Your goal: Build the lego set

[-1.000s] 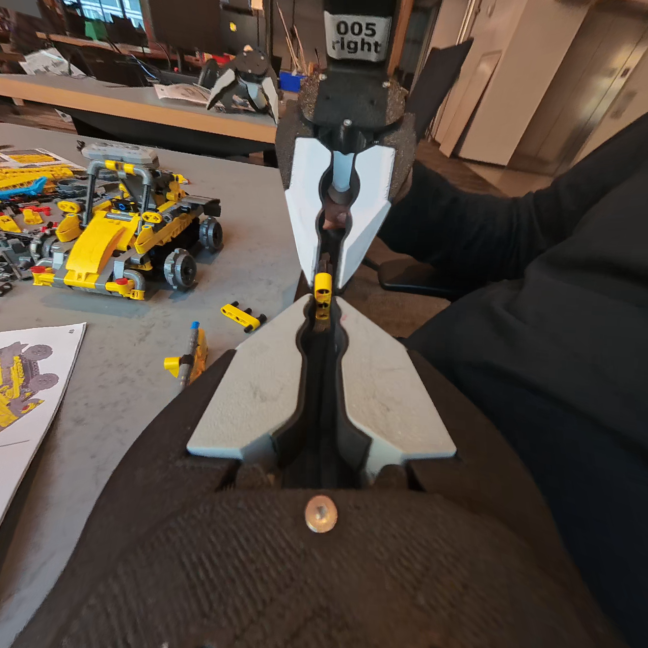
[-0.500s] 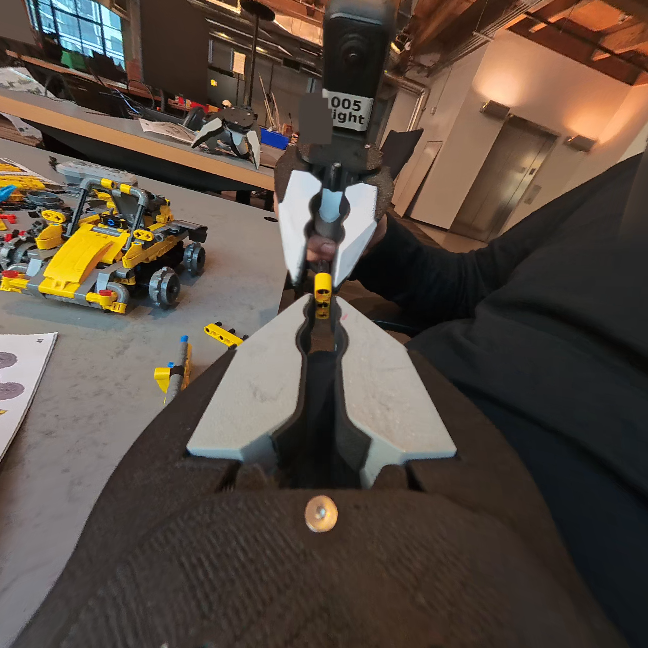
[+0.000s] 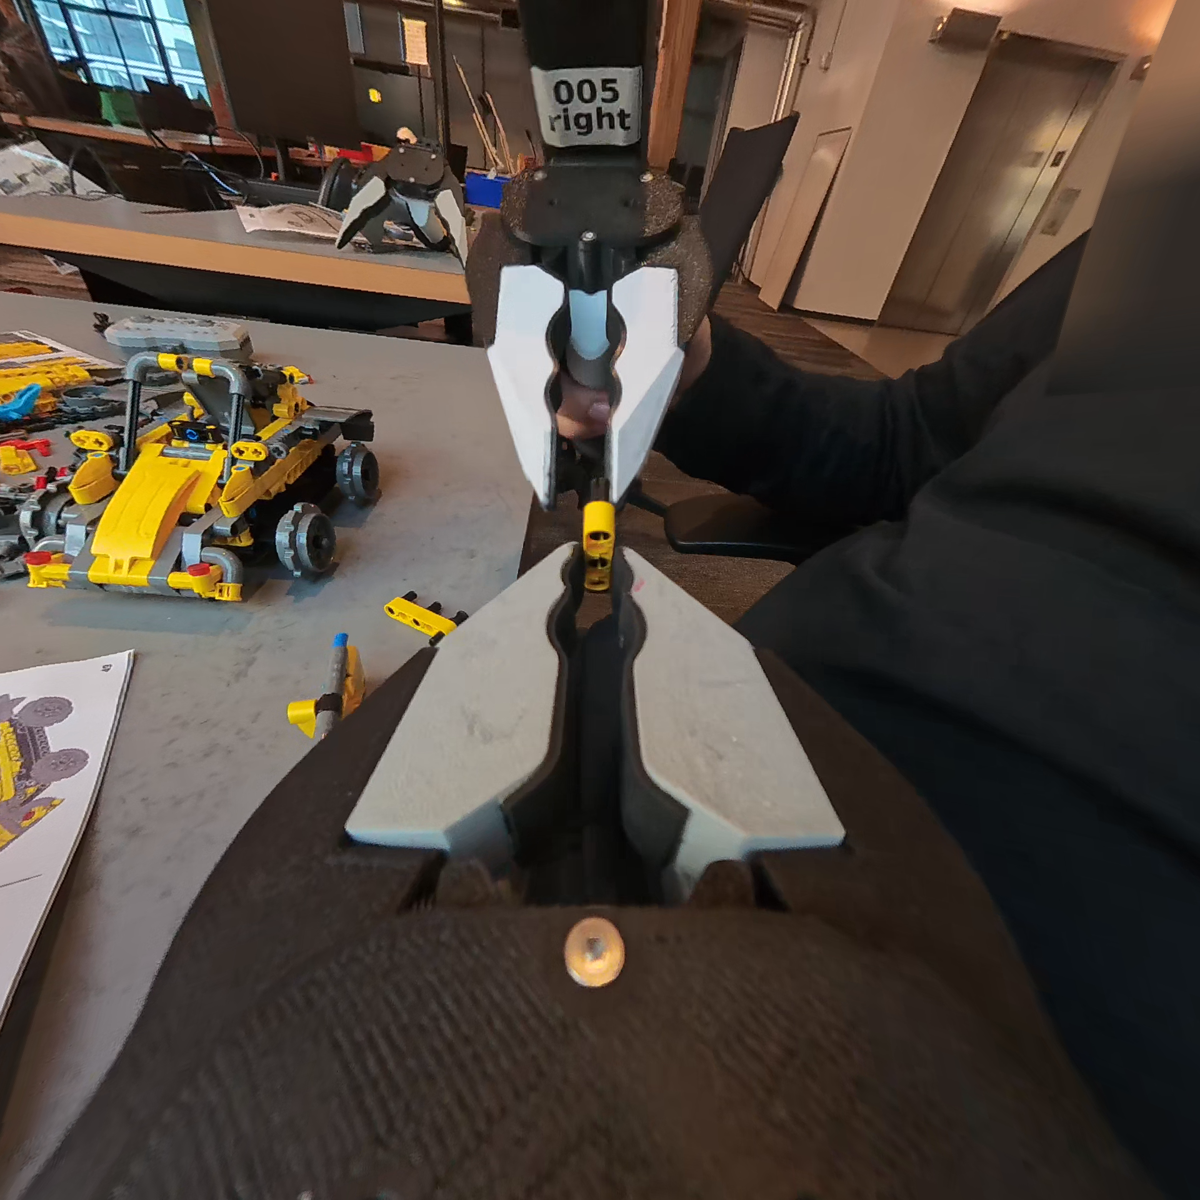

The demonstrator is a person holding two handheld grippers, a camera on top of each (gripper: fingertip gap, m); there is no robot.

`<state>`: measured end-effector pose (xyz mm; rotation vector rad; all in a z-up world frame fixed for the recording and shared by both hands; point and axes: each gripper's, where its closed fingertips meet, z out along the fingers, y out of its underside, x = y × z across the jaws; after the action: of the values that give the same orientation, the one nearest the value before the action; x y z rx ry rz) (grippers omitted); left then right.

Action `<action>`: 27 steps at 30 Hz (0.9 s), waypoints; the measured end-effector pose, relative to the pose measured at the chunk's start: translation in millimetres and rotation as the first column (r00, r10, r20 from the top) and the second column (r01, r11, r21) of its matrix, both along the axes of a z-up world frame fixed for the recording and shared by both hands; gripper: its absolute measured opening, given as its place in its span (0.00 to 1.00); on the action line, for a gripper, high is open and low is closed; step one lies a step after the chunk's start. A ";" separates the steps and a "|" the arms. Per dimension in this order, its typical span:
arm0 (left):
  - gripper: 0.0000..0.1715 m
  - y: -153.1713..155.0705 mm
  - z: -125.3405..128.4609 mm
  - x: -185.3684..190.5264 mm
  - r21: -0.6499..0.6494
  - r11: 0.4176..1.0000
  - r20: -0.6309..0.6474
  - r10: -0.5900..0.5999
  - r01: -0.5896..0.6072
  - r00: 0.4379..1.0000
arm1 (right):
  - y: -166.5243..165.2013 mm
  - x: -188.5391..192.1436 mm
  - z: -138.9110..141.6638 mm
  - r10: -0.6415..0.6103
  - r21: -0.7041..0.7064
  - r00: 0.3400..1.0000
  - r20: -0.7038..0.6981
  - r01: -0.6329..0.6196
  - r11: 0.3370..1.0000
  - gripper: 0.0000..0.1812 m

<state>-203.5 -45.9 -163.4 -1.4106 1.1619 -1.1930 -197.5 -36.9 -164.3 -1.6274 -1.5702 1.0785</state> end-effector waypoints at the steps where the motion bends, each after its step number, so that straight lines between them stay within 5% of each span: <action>1: 0.03 -0.7 0.1 0.2 0.000 1.000 0.003 -0.002 0.002 1.000 | 0.6 0.8 2.8 -0.006 0.019 1.000 -0.011 0.006 1.000 0.09; 8: 0.03 -1.2 5.9 -0.6 0.030 0.999 0.016 0.017 -0.018 1.000 | -7.4 -2.9 7.5 0.019 0.035 0.999 -0.028 -0.018 0.999 0.03; 12: 0.03 -2.6 4.5 2.0 0.042 0.999 0.005 0.013 -0.014 1.000 | -6.3 0.0 4.4 0.013 0.043 1.000 0.010 -0.013 0.999 0.14; 14: 0.03 -2.0 4.1 1.6 0.038 0.999 0.005 0.017 -0.018 1.000 | -7.9 -1.2 6.1 0.022 0.058 1.000 -0.008 -0.021 0.998 0.04; 20: 0.03 -0.2 7.4 -0.5 0.039 0.999 0.016 0.029 -0.030 0.999 | -3.1 -1.1 -2.0 -0.015 0.113 0.998 0.058 0.008 0.994 0.10; 27: 0.03 0.9 7.0 -0.5 0.035 0.999 0.018 0.041 -0.041 0.999 | -4.2 -4.5 0.0 -0.017 0.141 0.999 0.042 0.011 0.990 0.04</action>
<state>-204.0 -44.9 -156.4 -1.3888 1.1314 -1.1490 -202.0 -41.1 -164.2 -1.5737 -1.6216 0.9092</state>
